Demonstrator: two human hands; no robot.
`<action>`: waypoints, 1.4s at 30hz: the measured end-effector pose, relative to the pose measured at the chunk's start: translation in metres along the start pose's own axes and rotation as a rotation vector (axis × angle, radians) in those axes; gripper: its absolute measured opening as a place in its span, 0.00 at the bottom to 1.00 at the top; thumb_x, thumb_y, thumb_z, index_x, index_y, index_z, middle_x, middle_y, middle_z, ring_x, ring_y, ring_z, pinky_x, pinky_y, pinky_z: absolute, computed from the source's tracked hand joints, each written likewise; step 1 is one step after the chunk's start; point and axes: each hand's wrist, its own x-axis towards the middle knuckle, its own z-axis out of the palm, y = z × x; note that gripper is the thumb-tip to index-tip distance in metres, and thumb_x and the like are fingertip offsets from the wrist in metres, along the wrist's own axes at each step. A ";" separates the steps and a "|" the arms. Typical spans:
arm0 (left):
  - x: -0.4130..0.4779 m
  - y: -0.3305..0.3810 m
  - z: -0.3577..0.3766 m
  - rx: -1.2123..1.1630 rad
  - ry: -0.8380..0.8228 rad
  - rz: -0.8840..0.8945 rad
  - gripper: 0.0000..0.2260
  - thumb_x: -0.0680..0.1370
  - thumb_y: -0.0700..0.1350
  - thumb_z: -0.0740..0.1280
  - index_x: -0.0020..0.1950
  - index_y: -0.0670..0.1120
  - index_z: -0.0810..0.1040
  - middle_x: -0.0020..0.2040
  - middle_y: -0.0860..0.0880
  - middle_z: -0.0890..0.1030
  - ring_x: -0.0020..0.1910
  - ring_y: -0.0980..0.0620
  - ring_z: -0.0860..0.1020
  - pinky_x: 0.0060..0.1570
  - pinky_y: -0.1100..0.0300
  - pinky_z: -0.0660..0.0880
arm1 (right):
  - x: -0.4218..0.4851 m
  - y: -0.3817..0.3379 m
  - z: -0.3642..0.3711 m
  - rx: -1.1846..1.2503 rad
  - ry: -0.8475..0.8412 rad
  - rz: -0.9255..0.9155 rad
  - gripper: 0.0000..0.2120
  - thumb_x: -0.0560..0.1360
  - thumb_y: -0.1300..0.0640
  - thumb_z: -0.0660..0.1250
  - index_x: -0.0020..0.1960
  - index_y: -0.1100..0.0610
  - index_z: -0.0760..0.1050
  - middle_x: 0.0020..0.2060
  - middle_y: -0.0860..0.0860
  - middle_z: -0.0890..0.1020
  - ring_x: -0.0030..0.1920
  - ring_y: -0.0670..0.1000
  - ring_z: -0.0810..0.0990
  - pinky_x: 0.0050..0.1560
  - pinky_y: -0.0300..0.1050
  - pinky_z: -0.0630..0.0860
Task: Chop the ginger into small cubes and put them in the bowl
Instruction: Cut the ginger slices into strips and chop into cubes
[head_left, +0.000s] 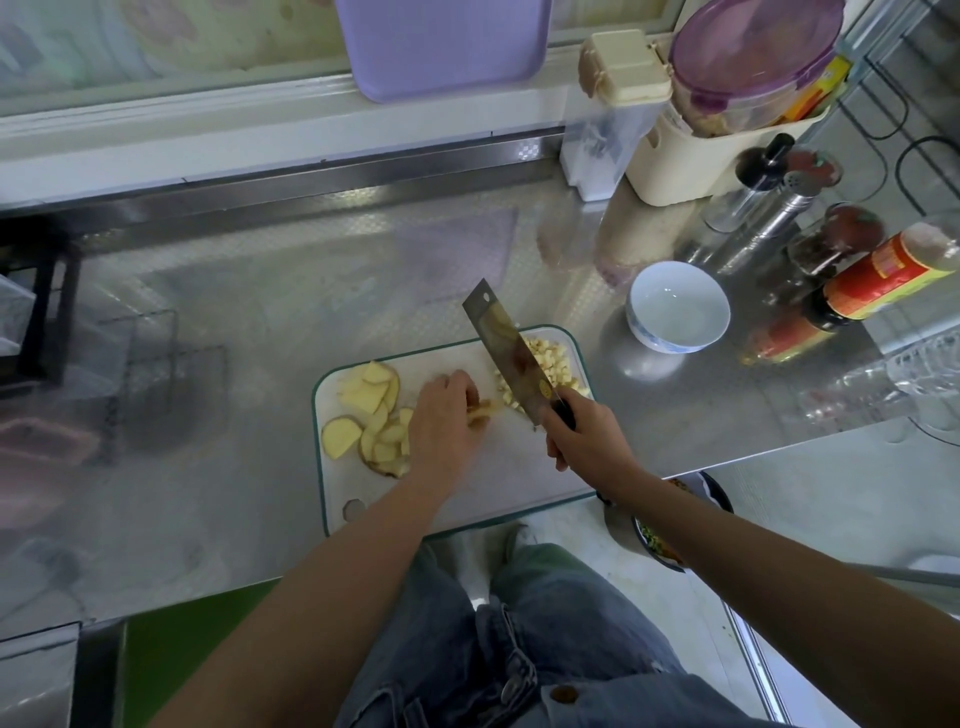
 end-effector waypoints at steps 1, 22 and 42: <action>0.000 -0.001 -0.001 0.017 0.059 0.032 0.11 0.71 0.36 0.70 0.48 0.46 0.71 0.48 0.47 0.73 0.49 0.48 0.70 0.42 0.58 0.69 | 0.001 -0.001 0.000 0.001 -0.001 -0.004 0.06 0.80 0.51 0.60 0.49 0.52 0.72 0.30 0.52 0.80 0.26 0.47 0.78 0.31 0.40 0.77; -0.011 -0.024 0.013 0.455 -0.045 0.151 0.37 0.65 0.71 0.67 0.65 0.47 0.68 0.63 0.46 0.70 0.60 0.47 0.69 0.60 0.55 0.66 | -0.003 0.009 0.018 -0.123 -0.093 0.046 0.07 0.81 0.53 0.61 0.52 0.56 0.72 0.32 0.53 0.80 0.26 0.50 0.79 0.29 0.39 0.78; -0.011 -0.013 0.021 0.300 -0.011 0.050 0.30 0.74 0.61 0.67 0.71 0.49 0.65 0.62 0.45 0.70 0.60 0.47 0.70 0.57 0.56 0.71 | -0.006 -0.002 0.019 -0.204 -0.145 0.082 0.07 0.80 0.52 0.59 0.51 0.55 0.71 0.33 0.54 0.81 0.26 0.46 0.79 0.29 0.42 0.80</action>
